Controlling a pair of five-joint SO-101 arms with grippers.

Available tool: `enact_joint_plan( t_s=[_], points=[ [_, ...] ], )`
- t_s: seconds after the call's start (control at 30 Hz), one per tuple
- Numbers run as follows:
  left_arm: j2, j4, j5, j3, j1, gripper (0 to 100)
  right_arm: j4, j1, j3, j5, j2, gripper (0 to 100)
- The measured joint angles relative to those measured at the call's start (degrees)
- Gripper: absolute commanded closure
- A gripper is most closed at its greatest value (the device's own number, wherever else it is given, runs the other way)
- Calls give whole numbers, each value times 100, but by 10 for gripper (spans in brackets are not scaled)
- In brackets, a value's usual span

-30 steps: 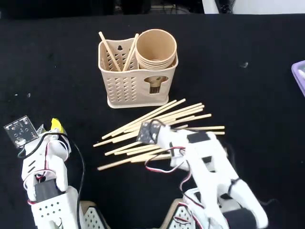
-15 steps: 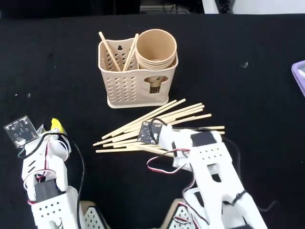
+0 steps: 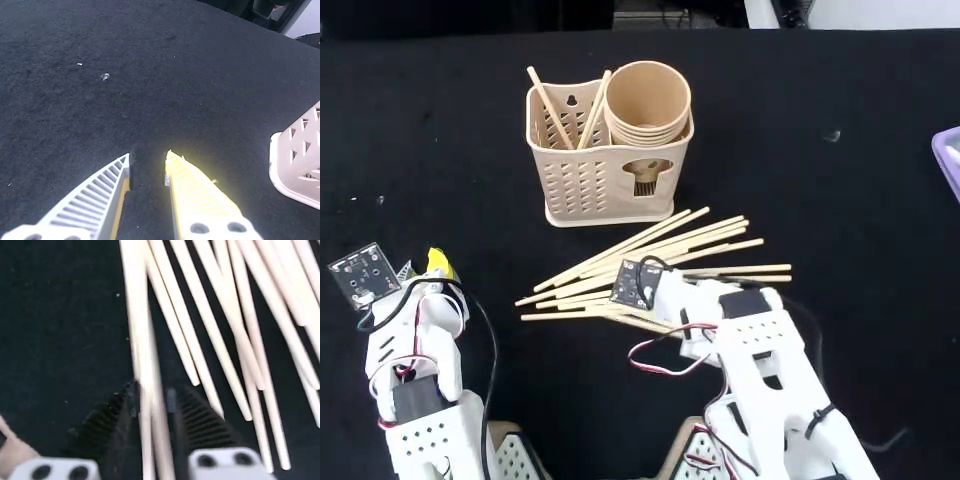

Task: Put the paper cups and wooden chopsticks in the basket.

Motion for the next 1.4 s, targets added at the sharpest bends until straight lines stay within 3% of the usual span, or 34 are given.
enact_joint_plan(
  t_s=[0.47,0.63,1.13,1.4],
  points=[
    [0,0,0,0,0,873,-70,0,18,0,0,870],
    [0,0,0,0,0,873,-229,0,18,0,0,798],
    [0,0,0,0,0,873,-255,0,35,-105,18,815],
    [0,0,0,0,0,873,-756,0,-220,-114,1011,822]
  ],
)
